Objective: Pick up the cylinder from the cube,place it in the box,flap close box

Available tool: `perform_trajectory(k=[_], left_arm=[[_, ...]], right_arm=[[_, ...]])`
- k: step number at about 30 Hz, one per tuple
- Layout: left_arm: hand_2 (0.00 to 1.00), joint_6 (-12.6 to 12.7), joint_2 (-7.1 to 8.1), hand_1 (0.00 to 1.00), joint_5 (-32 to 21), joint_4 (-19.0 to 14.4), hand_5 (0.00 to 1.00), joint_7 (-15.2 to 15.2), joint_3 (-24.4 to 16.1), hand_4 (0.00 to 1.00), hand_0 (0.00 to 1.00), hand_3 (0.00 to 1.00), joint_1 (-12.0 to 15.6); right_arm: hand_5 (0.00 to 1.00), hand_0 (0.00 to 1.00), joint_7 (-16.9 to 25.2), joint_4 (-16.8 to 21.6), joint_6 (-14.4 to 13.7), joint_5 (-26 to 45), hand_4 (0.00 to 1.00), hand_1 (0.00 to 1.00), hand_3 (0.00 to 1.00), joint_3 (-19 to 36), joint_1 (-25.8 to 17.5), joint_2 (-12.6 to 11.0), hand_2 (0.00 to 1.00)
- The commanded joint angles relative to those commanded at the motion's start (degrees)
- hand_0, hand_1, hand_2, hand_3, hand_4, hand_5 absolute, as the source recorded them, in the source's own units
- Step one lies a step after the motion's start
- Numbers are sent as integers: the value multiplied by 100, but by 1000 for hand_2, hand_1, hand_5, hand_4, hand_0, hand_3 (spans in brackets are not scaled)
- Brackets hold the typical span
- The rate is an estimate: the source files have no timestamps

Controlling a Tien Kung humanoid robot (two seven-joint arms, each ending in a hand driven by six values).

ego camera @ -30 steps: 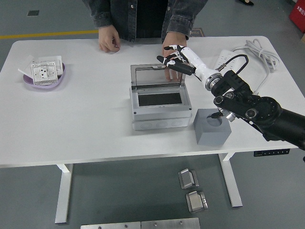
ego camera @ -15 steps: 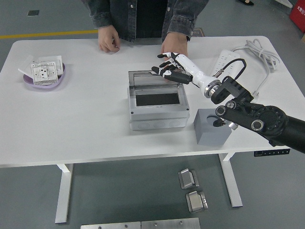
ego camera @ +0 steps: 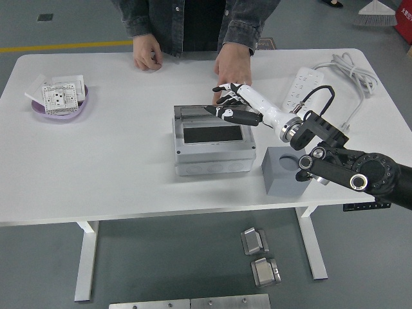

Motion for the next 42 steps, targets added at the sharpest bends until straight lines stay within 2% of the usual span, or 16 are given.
perform_trajectory(k=[1, 16, 23, 29, 31, 35, 40, 42], left_arm=[[569, 1, -1, 667, 1, 0, 335, 0, -7, 512, 684, 619, 1], [567, 10, -2, 667, -9, 7, 336, -8, -9, 512, 683, 617, 57], [567, 14, -12, 666, 1, 5, 338, -9, -6, 512, 683, 616, 58], [566, 16, -25, 666, -26, 19, 336, -11, 23, 509, 683, 615, 64], [566, 17, -26, 666, -44, 27, 334, -13, 32, 507, 683, 614, 70], [566, 14, -21, 666, -87, 42, 334, -11, 57, 507, 683, 614, 92], [566, 0, -11, 666, -157, 63, 333, 3, 109, 506, 683, 614, 121], [566, -4, -11, 666, -178, 69, 333, 5, 125, 506, 683, 614, 128]], right_arm=[[747, 661, -29, 47, 6, -51, 883, 674, 840, 16, -17, -22, 722], [747, 635, -672, 776, 192, -1137, 882, 669, 847, 232, -216, -286, 729], [749, 620, -778, 858, 225, -1374, 882, 667, 852, 277, -300, -302, 732], [751, 609, -939, 885, 303, -1807, 881, 665, 857, 783, -531, -425, 732], [750, 607, -1079, 975, 401, -2042, 879, 659, 856, 1048, -690, -556, 736], [750, 607, -1474, 1396, 749, -2527, 879, 659, 856, 1714, -1129, -968, 736], [750, 603, -2032, 2143, 1084, -3055, 877, 658, 846, 2795, -1840, -1557, 735], [750, 603, -2150, 2440, 1122, -3183, 877, 658, 846, 3242, -2159, -1679, 735]])
